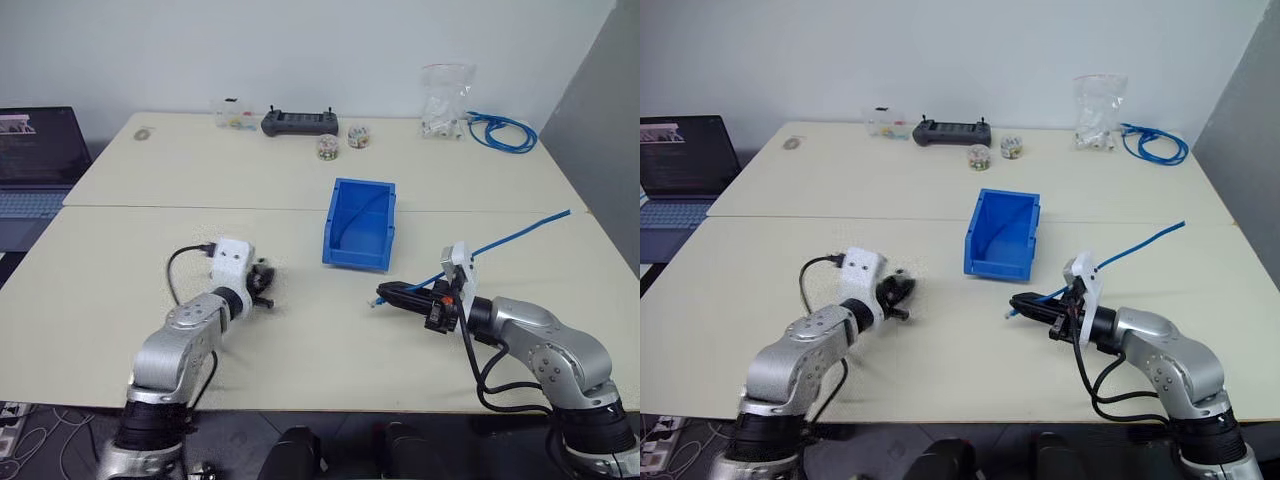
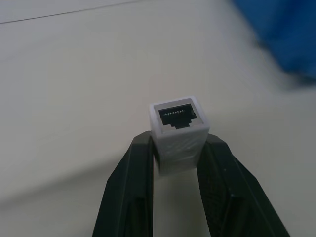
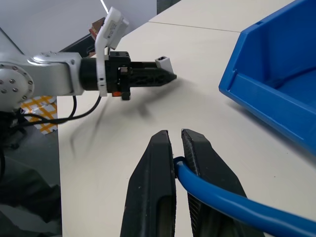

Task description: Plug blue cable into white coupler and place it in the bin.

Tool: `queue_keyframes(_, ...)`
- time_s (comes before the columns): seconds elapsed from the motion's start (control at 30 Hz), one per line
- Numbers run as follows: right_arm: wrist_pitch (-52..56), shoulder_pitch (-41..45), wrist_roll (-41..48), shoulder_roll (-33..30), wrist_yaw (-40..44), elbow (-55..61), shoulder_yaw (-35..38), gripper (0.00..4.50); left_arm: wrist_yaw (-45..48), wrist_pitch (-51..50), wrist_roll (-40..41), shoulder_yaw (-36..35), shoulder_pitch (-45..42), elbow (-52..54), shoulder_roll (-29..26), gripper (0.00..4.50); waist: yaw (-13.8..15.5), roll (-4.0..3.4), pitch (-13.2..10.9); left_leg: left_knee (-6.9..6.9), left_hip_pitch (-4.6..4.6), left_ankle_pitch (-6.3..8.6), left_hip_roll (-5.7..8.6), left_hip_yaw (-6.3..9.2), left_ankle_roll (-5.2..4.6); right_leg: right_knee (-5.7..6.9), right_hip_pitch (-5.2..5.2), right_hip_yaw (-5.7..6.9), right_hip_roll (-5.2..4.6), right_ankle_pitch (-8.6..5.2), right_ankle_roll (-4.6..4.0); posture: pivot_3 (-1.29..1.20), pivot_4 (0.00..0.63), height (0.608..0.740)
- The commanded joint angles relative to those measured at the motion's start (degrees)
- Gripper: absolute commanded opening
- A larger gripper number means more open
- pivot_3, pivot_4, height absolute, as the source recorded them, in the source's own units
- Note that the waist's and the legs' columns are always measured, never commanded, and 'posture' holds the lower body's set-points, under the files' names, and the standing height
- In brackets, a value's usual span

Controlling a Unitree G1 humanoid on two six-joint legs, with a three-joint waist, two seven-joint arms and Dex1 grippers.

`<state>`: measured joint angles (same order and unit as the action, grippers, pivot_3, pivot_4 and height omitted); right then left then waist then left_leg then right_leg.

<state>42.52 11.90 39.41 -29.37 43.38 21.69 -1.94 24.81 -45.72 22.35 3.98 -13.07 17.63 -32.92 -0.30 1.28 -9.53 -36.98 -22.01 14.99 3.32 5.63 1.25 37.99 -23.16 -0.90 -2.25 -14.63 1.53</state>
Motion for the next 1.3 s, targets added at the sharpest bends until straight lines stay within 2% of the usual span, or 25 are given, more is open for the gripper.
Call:
queue_keyframes(0.03,-2.23,-0.99,-1.37,-0.8,0.32,3.11,-0.29,0.02,20.84,4.43,2.04,9.2,-3.02,4.07,-7.73,0.9,-0.01,-0.02,-0.01,0.01,-0.01,0.01,-0.01,-0.01,-0.01,-0.02,-0.01,-0.01,-0.01,-0.01,-0.02,0.0,0.15,0.74)
queue_keyframes(0.17,-3.78,-1.01,-3.48,-1.43,1.12,3.63,-2.07,0.02,37.04,15.45,-3.16,18.19,-7.8,-0.78,-12.87,0.9,0.02,-0.04,-0.02,0.02,-0.01,0.11,-0.06,0.01,-0.19,-0.03,-0.01,0.02,0.01,-0.08,-0.13,0.0,0.15,0.74)
queue_keyframes(0.33,-6.17,-0.23,-6.18,-1.34,1.02,3.73,-3.81,0.02,45.39,24.5,-9.71,24.69,-12.86,-9.18,-11.54,0.9,-0.14,-0.05,-0.03,0.02,-0.01,0.12,-0.11,0.0,-0.23,-0.02,-0.02,0.01,0.04,-0.11,-0.15,0.0,0.15,0.74)
queue_keyframes(0.53,-7.79,2.06,-8.05,-1.91,2.94,4.38,-6.55,0.02,47.09,28.31,-14.75,27.63,-15.35,-17.43,-6.71,0.9,-0.09,-0.06,-0.01,-0.01,-0.03,0.13,-0.07,0.04,-0.25,-0.02,0.0,0.04,0.03,-0.13,-0.11,0.0,0.15,0.74)
queue_keyframes(0.7,-9.73,5.32,-10.73,-2.52,6.39,3.9,-10.7,0.02,46.7,29.14,-16.54,26.98,-16.15,-21.07,-3.67,0.9,0.1,-0.06,0.03,-0.05,-0.01,0.12,0.0,0.08,-0.26,-0.01,0.05,0.05,0.0,-0.13,-0.07,0.0,0.15,0.74)
queue_keyframes(0.93,-13.32,7.18,-15.04,-4.21,11.21,2.56,-15.55,0.02,47.15,28.11,-16.64,25.83,-16.13,-22.38,-2.53,0.9,0.18,-0.05,0.05,-0.08,0.0,0.12,0.03,0.11,-0.27,-0.01,0.08,0.08,-0.01,-0.14,-0.05,0.0,0.15,0.74)
queue_keyframes(1.3,-18.05,8.86,-21.87,-4.19,13.61,-2.58,-19.36,0.02,48.5,27.22,-16.64,25.72,-15.88,-21.91,-2.05,0.89,0.14,-0.06,0.06,-0.07,0.04,0.12,0.01,0.13,-0.26,0.02,0.09,0.08,0.0,-0.13,-0.06,0.0,0.15,0.74)
